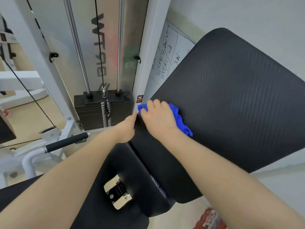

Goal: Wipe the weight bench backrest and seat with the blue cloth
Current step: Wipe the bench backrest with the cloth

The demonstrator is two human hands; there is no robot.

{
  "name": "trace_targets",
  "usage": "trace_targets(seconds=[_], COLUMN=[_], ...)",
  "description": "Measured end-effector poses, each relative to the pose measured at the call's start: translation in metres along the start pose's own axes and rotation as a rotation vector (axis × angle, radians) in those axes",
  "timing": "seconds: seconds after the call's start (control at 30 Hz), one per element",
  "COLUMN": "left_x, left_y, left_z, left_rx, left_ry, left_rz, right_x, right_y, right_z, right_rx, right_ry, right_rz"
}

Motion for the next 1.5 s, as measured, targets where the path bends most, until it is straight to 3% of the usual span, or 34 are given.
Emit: trace_targets(seconds=[0.2,0.4,0.5,0.57,0.67,0.87,0.93,1.03,1.1,1.2,1.27,1.33,1.4,1.5], left_x=[-0.011,-0.002,-0.003,-0.004,-0.011,-0.013,-0.012,-0.016,-0.021,-0.030,-0.028,-0.027,-0.032,-0.043], left_y=[-0.002,0.008,0.013,0.013,0.012,0.019,0.029,0.030,0.033,0.050,0.058,0.064,0.071,0.086], left_z=[0.016,0.006,0.008,0.011,0.014,0.024,0.029,0.039,0.042,0.042,0.044,0.047,0.052,0.053], left_rx=[-0.196,-0.187,-0.173,-0.181,-0.180,-0.249,-0.265,-0.449,-0.504,-0.462,-0.475,-0.510,-0.534,-0.486], left_ry=[0.117,0.084,0.052,-0.003,-0.059,-0.011,-0.026,-0.072,-0.075,-0.048,-0.113,-0.170,-0.175,-0.157], left_rz=[0.015,-0.027,0.017,0.023,0.102,0.193,0.195,0.250,0.309,0.353,0.469,0.492,0.440,0.447], right_x=[-0.065,0.010,-0.029,-0.060,-0.064,-0.001,-0.020,-0.071,-0.079,-0.036,0.007,0.014,-0.009,-0.063], right_y=[-0.037,0.012,-0.011,-0.029,-0.027,0.026,0.008,-0.035,-0.041,-0.001,0.032,0.042,0.025,-0.018], right_z=[0.008,0.033,0.029,0.031,0.045,0.083,0.069,0.055,0.063,0.095,0.124,0.132,0.120,0.109], right_rx=[-0.263,0.034,-0.040,-0.183,-0.276,-0.060,-0.142,-0.361,-0.411,-0.279,-0.067,0.011,-0.062,-0.345], right_ry=[0.363,0.112,0.214,0.347,0.424,0.091,0.106,0.318,0.390,0.273,0.131,0.077,0.156,0.380], right_rz=[0.102,-0.099,-0.084,-0.032,0.044,0.038,0.082,0.120,0.114,0.049,-0.010,-0.049,-0.016,0.019])
Point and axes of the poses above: each hand's wrist, its own z-axis away from the middle knuckle, its own y-axis out of the palm, x = y × z, the point moved 6 cm from there along -z, towards the middle knuckle, and after that the axes turned 4 degrees about -z, right-handed, at the moved point
